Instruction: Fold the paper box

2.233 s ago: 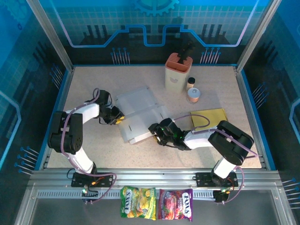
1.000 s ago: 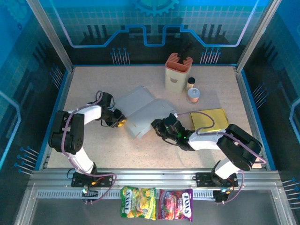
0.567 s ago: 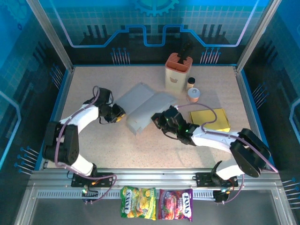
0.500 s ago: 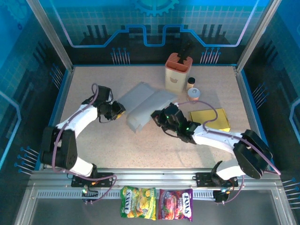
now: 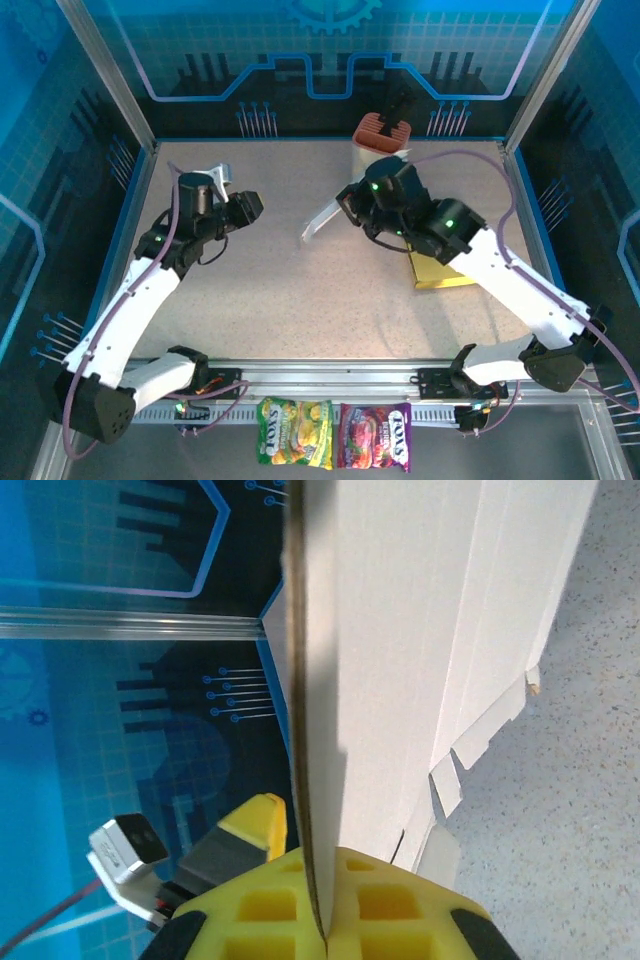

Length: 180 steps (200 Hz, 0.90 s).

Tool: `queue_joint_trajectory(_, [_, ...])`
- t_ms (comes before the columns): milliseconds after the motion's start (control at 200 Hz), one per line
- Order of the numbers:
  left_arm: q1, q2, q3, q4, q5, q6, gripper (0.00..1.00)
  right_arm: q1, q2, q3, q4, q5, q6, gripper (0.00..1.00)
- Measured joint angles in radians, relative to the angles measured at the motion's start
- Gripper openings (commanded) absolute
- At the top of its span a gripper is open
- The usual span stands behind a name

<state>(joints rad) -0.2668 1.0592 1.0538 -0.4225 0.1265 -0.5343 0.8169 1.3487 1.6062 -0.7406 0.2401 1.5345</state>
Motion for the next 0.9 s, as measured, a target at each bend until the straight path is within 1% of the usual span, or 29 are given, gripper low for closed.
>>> queue_joint_trajectory(95, [-0.016,-0.043,-0.018,0.0,0.063,0.051,0.34,-0.012,0.046,0.084,-0.08,0.002,0.022,0.0])
queue_joint_trajectory(190, [-0.029,-0.097,-0.071,-0.01,0.135,0.103,0.36,-0.047,0.132,0.093,-0.122,-0.031,0.053,0.0])
queue_joint_trajectory(335, [-0.042,-0.187,-0.181,-0.048,0.23,0.177,0.42,-0.093,0.301,0.101,-0.148,-0.074,0.081,0.0])
queue_joint_trajectory(395, [-0.054,-0.228,-0.224,-0.06,0.254,0.203,0.46,-0.099,0.348,0.117,-0.157,-0.085,0.082,0.0])
queue_joint_trajectory(475, [-0.095,-0.29,-0.271,-0.079,0.266,0.244,0.49,-0.101,0.383,0.15,-0.167,-0.096,0.081,0.0])
queue_joint_trajectory(545, [-0.136,-0.333,-0.288,-0.101,0.254,0.274,0.52,-0.102,0.386,0.169,-0.168,-0.103,0.082,0.0])
queue_joint_trajectory(555, [-0.142,-0.338,-0.288,-0.103,0.251,0.277,0.58,-0.103,0.385,0.172,-0.167,-0.104,0.082,0.0])
queue_joint_trajectory(585, [-0.158,-0.349,-0.289,-0.107,0.237,0.299,0.68,-0.103,0.383,0.176,-0.165,-0.108,0.082,0.0])
queue_joint_trajectory(620, [-0.173,-0.357,-0.289,-0.108,0.225,0.322,0.73,-0.103,0.381,0.177,-0.161,-0.111,0.082,0.0])
queue_joint_trajectory(680, [-0.205,-0.364,-0.289,-0.108,0.19,0.357,0.74,-0.103,0.379,0.177,-0.16,-0.115,0.086,0.0])
queue_joint_trajectory(770, [-0.274,-0.349,-0.289,-0.108,0.106,0.414,0.75,-0.103,0.378,0.177,-0.16,-0.118,0.09,0.0])
queue_joint_trajectory(900, [-0.344,-0.258,-0.282,-0.103,-0.015,0.496,0.75,-0.103,0.372,0.177,-0.16,-0.119,0.1,0.0])
